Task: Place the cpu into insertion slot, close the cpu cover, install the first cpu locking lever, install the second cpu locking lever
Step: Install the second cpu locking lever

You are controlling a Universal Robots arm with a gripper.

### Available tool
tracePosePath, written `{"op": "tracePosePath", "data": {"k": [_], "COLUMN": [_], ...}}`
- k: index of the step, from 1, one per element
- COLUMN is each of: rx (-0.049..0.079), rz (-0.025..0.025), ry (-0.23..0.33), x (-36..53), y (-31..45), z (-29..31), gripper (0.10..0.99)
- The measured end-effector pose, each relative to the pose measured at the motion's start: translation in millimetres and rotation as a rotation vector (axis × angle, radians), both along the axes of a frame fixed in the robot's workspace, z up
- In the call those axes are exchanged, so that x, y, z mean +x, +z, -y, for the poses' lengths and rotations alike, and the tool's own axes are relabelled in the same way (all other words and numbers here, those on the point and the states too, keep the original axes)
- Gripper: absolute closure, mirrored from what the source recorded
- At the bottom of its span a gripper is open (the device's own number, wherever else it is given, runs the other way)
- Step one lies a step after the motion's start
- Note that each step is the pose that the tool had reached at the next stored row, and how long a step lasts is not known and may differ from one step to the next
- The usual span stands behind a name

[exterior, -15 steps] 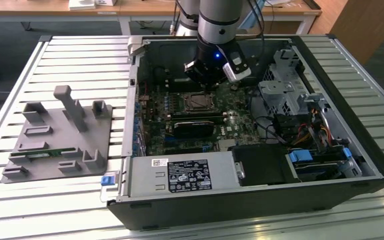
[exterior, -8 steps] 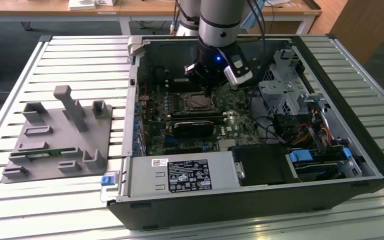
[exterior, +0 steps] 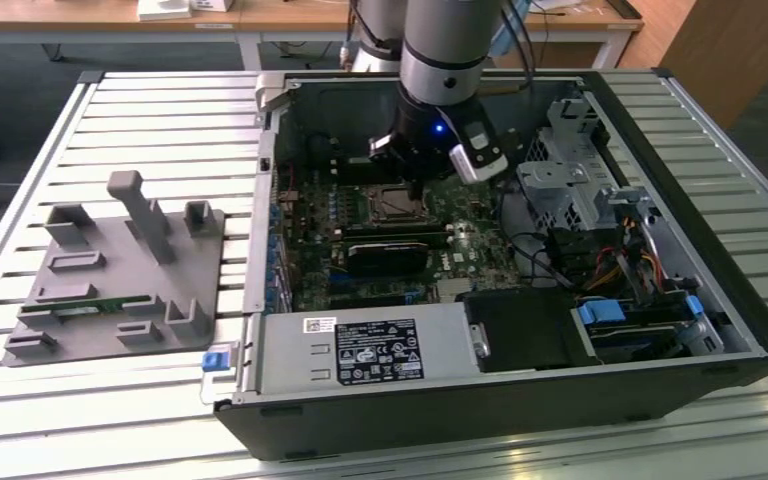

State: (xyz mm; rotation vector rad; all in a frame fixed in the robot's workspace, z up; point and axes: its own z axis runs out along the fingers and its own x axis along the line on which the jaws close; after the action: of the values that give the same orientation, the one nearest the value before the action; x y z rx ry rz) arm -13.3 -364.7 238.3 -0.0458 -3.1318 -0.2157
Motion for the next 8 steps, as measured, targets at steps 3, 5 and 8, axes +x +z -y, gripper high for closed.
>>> {"op": "tracePosePath", "data": {"k": [3, 5, 8], "rx": [0.007, 0.007, 0.007], "rz": [0.0001, 0.0001, 0.0000], "ry": [0.000, 0.000, 0.000], "x": [-0.1, -1.6, -5.4], "y": [-1.5, -2.0, -2.6], "z": [4.8, 5.4, 7.2], "gripper": [0.980, 0.980, 0.980]}}
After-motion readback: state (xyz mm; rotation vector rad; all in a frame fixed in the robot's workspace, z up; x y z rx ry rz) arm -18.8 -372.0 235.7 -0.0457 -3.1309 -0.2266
